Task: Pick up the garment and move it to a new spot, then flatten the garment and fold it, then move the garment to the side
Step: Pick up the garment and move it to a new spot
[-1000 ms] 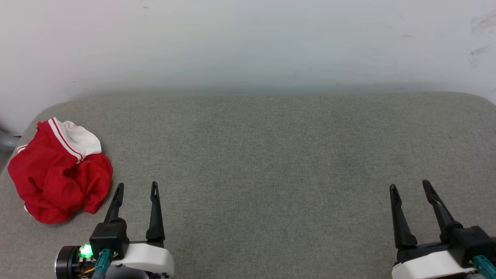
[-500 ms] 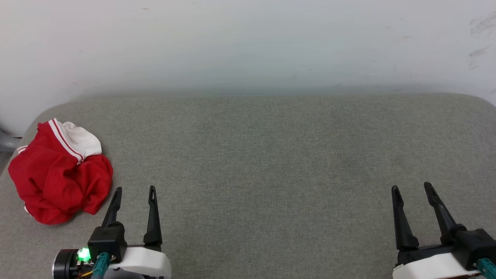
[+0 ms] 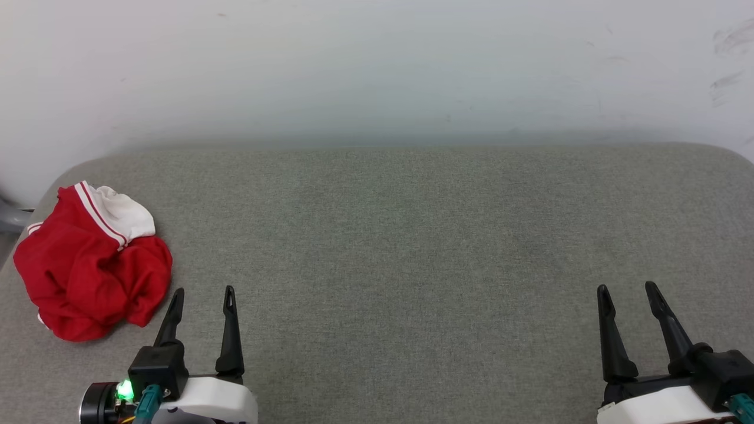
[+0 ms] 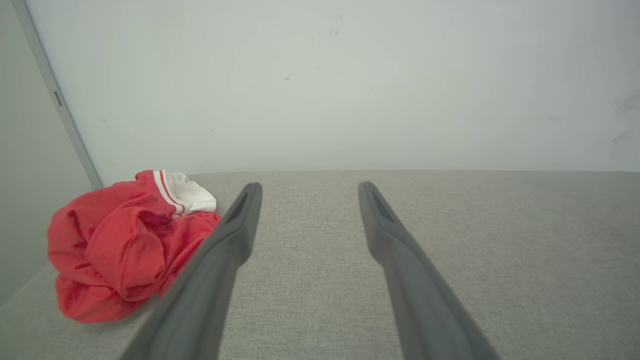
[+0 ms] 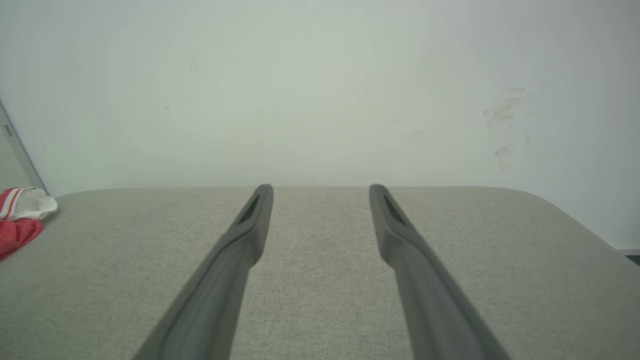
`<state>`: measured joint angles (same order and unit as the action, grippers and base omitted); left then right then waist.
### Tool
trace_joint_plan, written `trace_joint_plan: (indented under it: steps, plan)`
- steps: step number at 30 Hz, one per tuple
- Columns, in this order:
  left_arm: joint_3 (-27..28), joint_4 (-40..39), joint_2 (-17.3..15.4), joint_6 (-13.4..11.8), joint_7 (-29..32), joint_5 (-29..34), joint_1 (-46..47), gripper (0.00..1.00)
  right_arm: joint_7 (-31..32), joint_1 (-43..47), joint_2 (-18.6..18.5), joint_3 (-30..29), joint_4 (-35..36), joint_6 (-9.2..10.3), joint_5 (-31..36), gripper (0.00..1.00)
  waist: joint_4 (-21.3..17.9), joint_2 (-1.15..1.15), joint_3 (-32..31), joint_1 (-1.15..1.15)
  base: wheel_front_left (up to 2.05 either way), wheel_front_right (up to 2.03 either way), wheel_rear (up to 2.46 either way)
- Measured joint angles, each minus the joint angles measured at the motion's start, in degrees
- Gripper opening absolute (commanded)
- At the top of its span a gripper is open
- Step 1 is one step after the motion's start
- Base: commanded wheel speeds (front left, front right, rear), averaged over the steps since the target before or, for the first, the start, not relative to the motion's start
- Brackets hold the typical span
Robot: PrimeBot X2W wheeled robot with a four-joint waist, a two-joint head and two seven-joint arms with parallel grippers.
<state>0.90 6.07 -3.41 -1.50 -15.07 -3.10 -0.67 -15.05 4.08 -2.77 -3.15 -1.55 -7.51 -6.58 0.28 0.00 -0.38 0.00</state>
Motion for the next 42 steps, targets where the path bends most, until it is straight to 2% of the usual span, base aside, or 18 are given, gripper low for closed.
trace_joint_plan:
  steps: [11,19,28,42]
  plan:
    - [0.9,0.3,0.3,0.6,0.0,0.3,0.0,1.0,0.0,0.1,0.0,0.3,-0.1,0.0,-0.1,1.0,0.6,0.0,0.0,0.0,0.0,0.0,0.0]
    - [1.5,0.4,0.4,1.0,0.0,0.3,0.0,1.0,0.0,0.5,0.0,1.0,-0.1,0.0,-0.1,1.0,3.0,0.0,0.0,0.0,0.0,0.0,0.0]
    - [2.1,0.8,0.5,0.8,0.0,0.2,0.1,1.0,0.0,0.7,0.0,1.9,-0.1,0.0,-0.1,1.0,8.2,0.0,0.1,0.0,0.0,0.0,0.0]
    - [4.5,1.1,0.5,1.0,0.0,-0.4,0.2,1.0,0.0,1.1,0.0,3.4,-0.1,0.0,0.1,1.0,18.9,0.0,0.3,0.0,0.0,0.0,0.0]
